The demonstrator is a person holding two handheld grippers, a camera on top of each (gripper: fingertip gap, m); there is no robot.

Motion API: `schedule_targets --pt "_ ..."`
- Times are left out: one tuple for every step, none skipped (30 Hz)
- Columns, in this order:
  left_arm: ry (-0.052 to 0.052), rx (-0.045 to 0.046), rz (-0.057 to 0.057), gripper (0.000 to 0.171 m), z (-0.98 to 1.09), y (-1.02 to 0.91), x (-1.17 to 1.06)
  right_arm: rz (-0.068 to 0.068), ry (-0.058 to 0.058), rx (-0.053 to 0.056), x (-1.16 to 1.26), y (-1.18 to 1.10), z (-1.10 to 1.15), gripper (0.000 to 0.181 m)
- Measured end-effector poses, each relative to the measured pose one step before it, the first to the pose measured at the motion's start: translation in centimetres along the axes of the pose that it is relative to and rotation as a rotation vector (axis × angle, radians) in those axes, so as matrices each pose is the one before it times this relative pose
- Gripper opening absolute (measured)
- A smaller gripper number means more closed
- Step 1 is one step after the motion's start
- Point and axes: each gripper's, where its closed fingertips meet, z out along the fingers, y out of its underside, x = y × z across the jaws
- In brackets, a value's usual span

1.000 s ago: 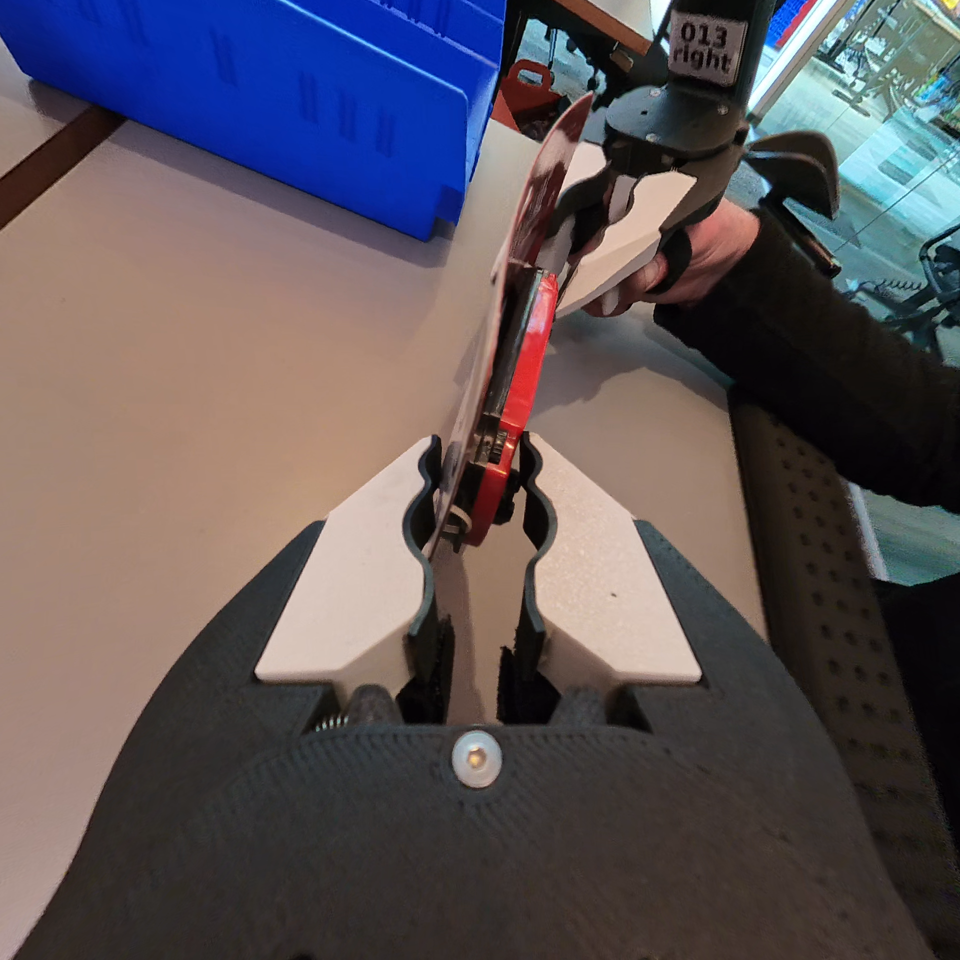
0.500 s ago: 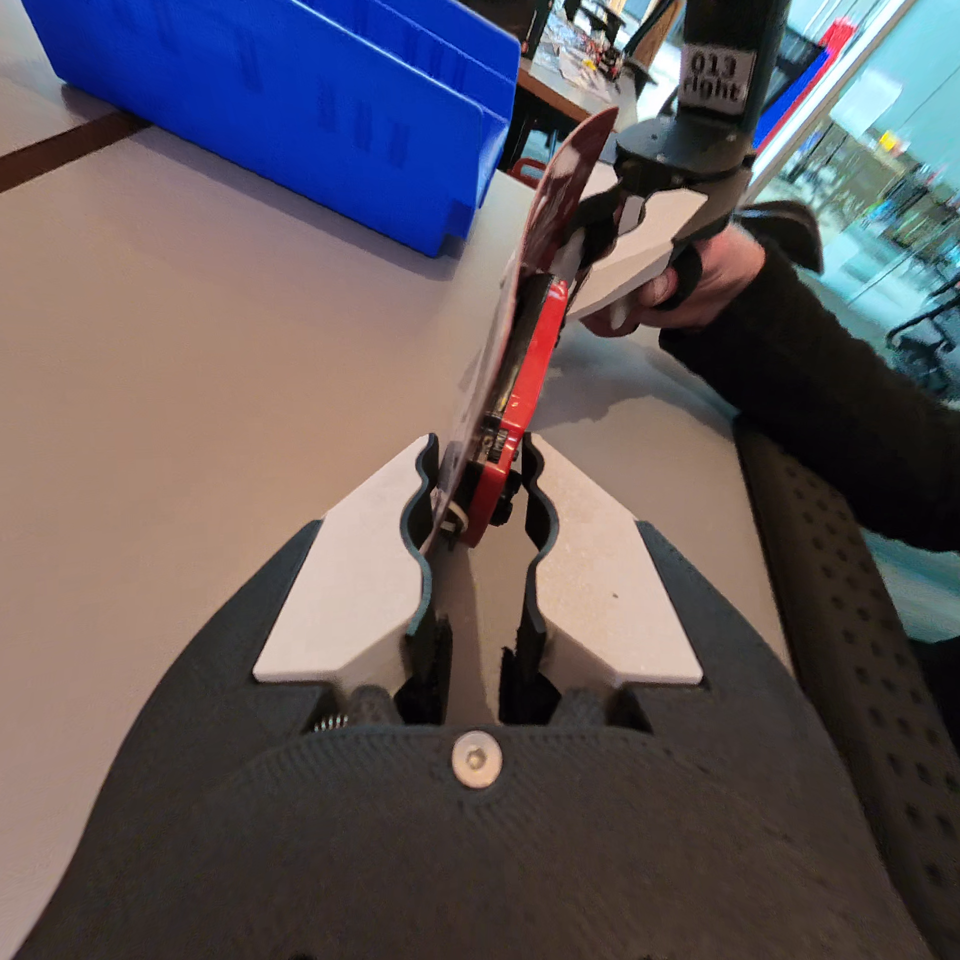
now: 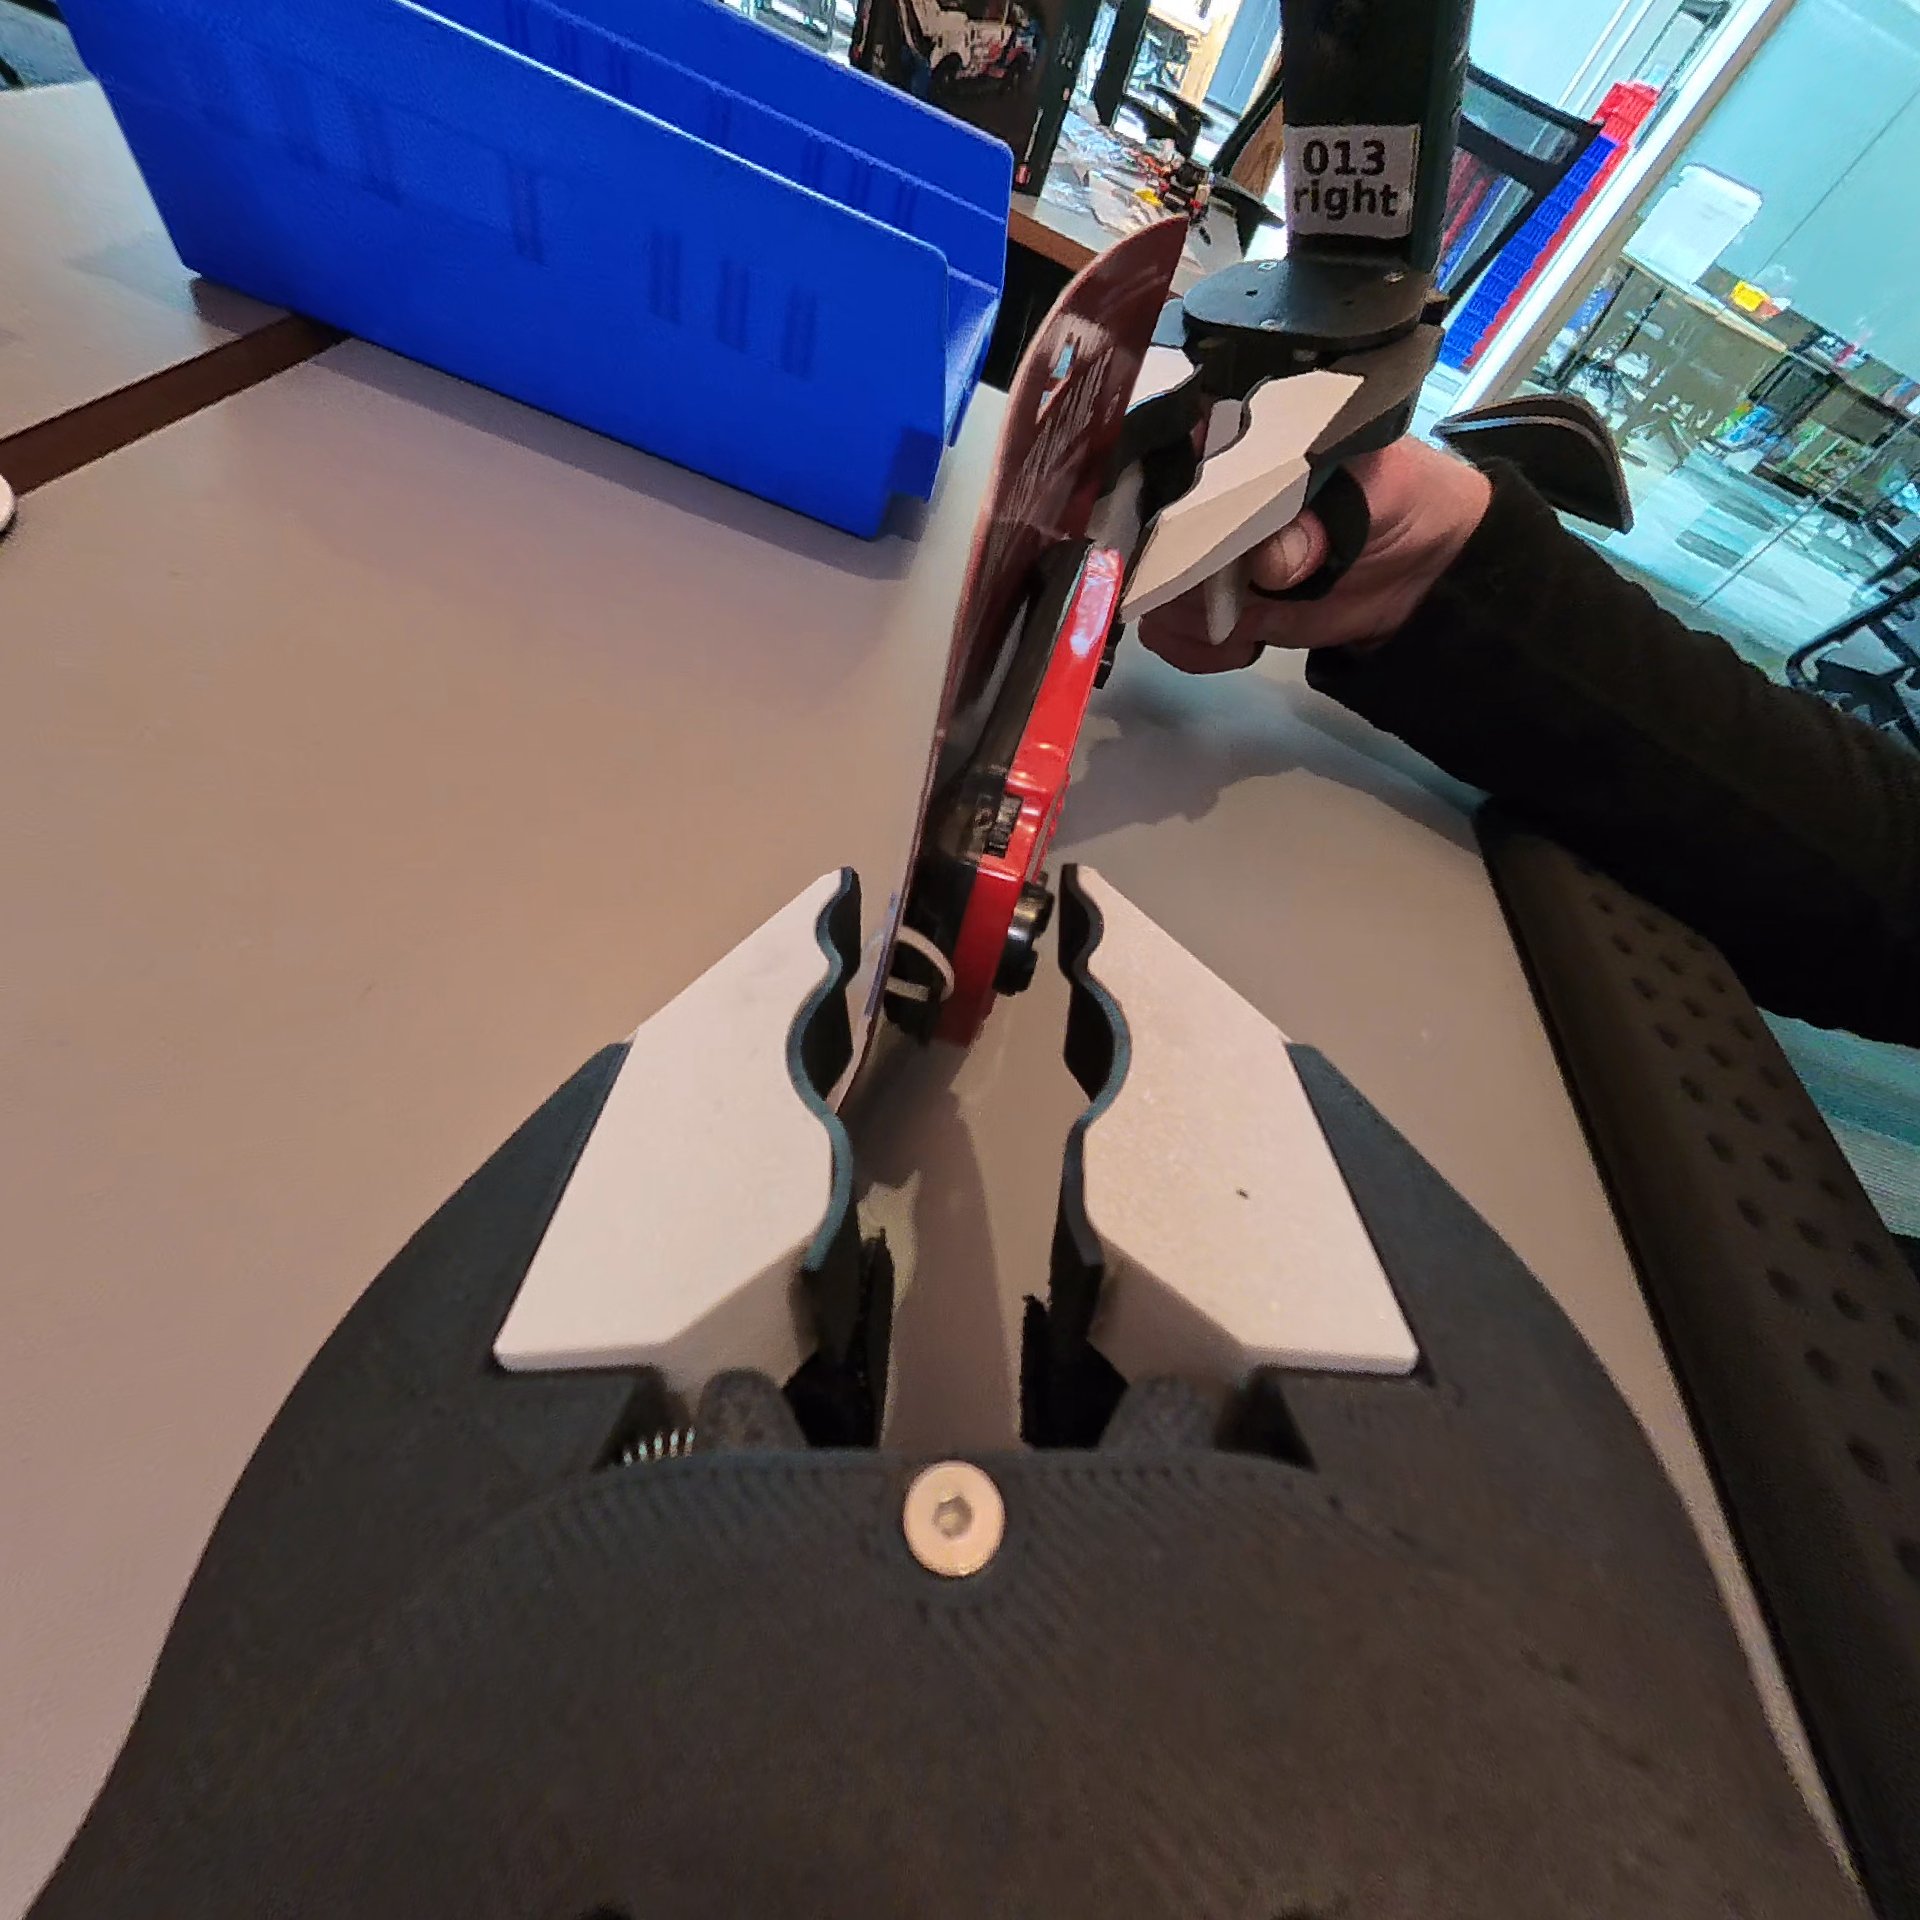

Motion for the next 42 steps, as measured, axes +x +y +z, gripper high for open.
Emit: schedule_targets --pt "-0.0008 -0.00402 0.0104 0.036 -0.115 0.226 -0.080 0.0022 -0.0025 0.0021 0.003 -0.004 0.012 0.031" --pt "-0.0011 -0.00088 0.0105 0.036 -0.065 0.136 -0.022 0.0027 -0.0023 0.0027 0.012 -0.019 -0.006 0.031" --pt "0.0023 0.00199 0.0059 0.036 -0.012 0.014 0.055 0.0026 -0.0031 0.0022 -0.004 0.000 -0.007 0.031" --pt "-0.0004 -0.00247 0.0129 0.036 0.000 0.051 0.047 0.0021 -0.0021 0.0016 0.007 -0.006 0.004 0.031" --pt "-0.0019 -0.00339 0.0101 0.036 -0.006 0.039 -0.027 0.0020 -0.0018 0.0013 -0.010 -0.002 -0.003 0.031" --pt "0.0014 -0.00086 0.0007 0.035 -0.006 -0.009 -0.058 0.0000 -0.0016 0.0002 -0.004 0.014 -0.002 0.031" --pt "-0.0043 -0.00083 0.0076 0.034 0.016 0.009 -0.091 -0.0001 -0.0002 0.0005 0.003 0.004 -0.003 0.031" --pt "-0.0029 0.00202 0.0107 0.033 0.020 -0.026 -0.019 0.0014 -0.0016 0.0008 -0.004 0.004 -0.006 0.031" --pt "0.0024 0.00265 0.0022 0.032 -0.006 -0.013 0.032 0.0014 -0.0031 0.0002 -0.026 0.010 -0.001 0.031" --pt "0.0013 0.00327 0.0021 0.030 0.012 -0.011 -0.005 0.0008 -0.0016 0.0000 -0.005 0.004 -0.006 0.031" --pt "0.0027 0.00193 0.0022 0.028 0.004 0.001 0.031 0.0012 -0.0009 0.0008 0.004 -0.005 -0.009 0.031" --pt "0.0066 -0.00115 -0.0052 0.027 -0.003 -0.015 0.062 0.0022 -0.0015 0.0011 0.006 -0.019 0.003 0.031" --pt "-0.0007 -0.00125 -0.0003 0.026 0.004 -0.027 -0.030 0.0018 -0.0006 0.0014 0.012 -0.020 0.005 0.031" --pt "-0.0011 0.00176 -0.0042 0.025 0.017 -0.043 -0.046 0.0017 0.0006 0.0013 0.026 -0.027 0.001 0.031" --pt "0.0044 0.00101 -0.0070 0.025 0.016 -0.013 0.009 -0.0005 0.0004 0.0001 -0.004 -0.006 -0.003 0.031" --pt "-0.0017 0.00060 -0.0022 0.025 0.002 -0.020 -0.052 -0.0018 0.0039 0.0010 0.027 -0.007 0.002 0.031" --pt "-0.0018 0.00118 -0.0050 0.025 0.016 -0.027 -0.053 -0.0009 0.0027 0.0006 0.040 -0.022 -0.021 0.031" --pt "0.0052 -0.00301 -0.0017 0.025 0.016 0.012 0.067 -0.0024 -0.0024 -0.0017 -0.024 0.019 -0.088 0.032" --pt "0.0032 -0.00761 -0.0006 0.026 0.022 0.065 0.041 -0.0016 -0.0040 -0.0026 -0.043 0.051 -0.130 0.032" --pt "-0.0007 -0.00398 -0.0053 0.027 -0.004 0.009 -0.059 0.0018 -0.0027 -0.0021 -0.016 0.064 -0.157 0.037" --pt "0.0021 0.00155 -0.0068 0.027 -0.004 -0.008 -0.043 0.0014 -0.0021 -0.0079 -0.013 0.156 -0.186 0.042" --pt "0.0043 0.00546 -0.0083 0.028 -0.015 -0.004 -0.034 -0.0044 0.0082 -0.0123 0.147 0.241 -0.194 0.043" --pt "-0.0002 0.00661 -0.0040 0.029 -0.020 -0.024 -0.084 -0.0074 0.0104 -0.0080 0.164 0.177 -0.139 0.043" --pt "0.0041 0.00358 -0.0030 0.029 0.000 -0.007 0.011 -0.0048 0.0016 -0.0049 0.020 0.089 -0.024 0.042" --pt "0.0058 -0.00077 -0.0015 0.029 -0.001 0.022 0.065 -0.0083 0.0039 -0.0013 0.011 0.010 0.022 0.042" --pt "0.0009 -0.00218 0.0022 0.030 -0.010 0.007 0.000 -0.0085 0.0037 -0.0034 0.006 0.065 0.058 0.042" --pt "-0.0012 -0.00178 0.0005 0.030 -0.009 -0.005 -0.040 -0.0069 0.0021 -0.0044 -0.030 0.032 -0.029 0.042" --pt "0.0016 -0.00001 -0.0034 0.030 0.007 -0.012 -0.016 -0.0104 0.0044 -0.0082 -0.058 0.049 -0.095 0.042" --pt "0.0015 0.00147 -0.0037 0.030 0.006 -0.012 -0.030 -0.0127 0.0090 -0.0088 0.000 0.093 -0.038 0.042" --pt "0.0008 0.00228 -0.0047 0.030 0.003 -0.022 -0.038 -0.0092 0.0154 -0.0074 0.175 0.058 -0.004 0.041" --pt "0.0020 0.00252 -0.0054 0.030 -0.001 -0.028 -0.029 -0.0061 0.0130 -0.0050 0.179 0.028 -0.040 0.041" --pt "0.0008 0.00148 -0.0032 0.030 0.006 -0.013 -0.044 -0.0027 0.0076 -0.0018 0.089 -0.004 -0.076 0.042" --pt "-0.0006 -0.00034 -0.0005 0.030 0.003 -0.011 -0.043 -0.0022 0.0105 -0.0025 0.146 0.043 -0.052 0.043" --pt "-0.0026 0.00039 -0.0021 0.030 0.011 -0.012 -0.062 -0.0022 0.0106 -0.0103 0.153 0.188 0.061 0.044" --pt "0.0007 0.00083 -0.0028 0.031 0.003 -0.010 -0.032 -0.0024 0.0046 -0.0141 0.040 0.230 0.168 0.045" --pt "0.0013 0.00064 -0.0004 0.031 0.002 -0.003 0.005 -0.0049 0.0024 -0.0072 -0.029 0.111 0.173 0.046" --pt "-0.0002 0.00044 -0.0005 0.031 0.003 -0.006 0.000 -0.0024 0.0013 -0.0003 -0.005 0.000 0.143 0.047" --pt "-0.0006 0.00029 -0.0001 0.031 0.002 0.009 -0.002 0.0007 0.0053 0.0037 0.126 -0.061 0.059 0.045" --pt "0.0006 -0.00025 -0.0001 0.031 -0.002 0.004 0.009 0.0042 0.0108 0.0109 0.252 -0.155 -0.037 0.043" --pt "-0.0015 -0.00009 0.0002 0.031 0.005 -0.009 -0.014 0.0085 0.0005 0.0140 0.103 -0.186 -0.080 0.042" --pt "-0.0012 -0.00021 0.0000 0.031 -0.001 0.003 -0.017 0.0100 -0.0014 0.0129 0.092 -0.150 -0.059 0.041" --pt "-0.0008 -0.00016 -0.0005 0.031 -0.001 0.002 -0.007 0.0088 -0.0009 0.0094 0.093 -0.091 -0.028 0.039"
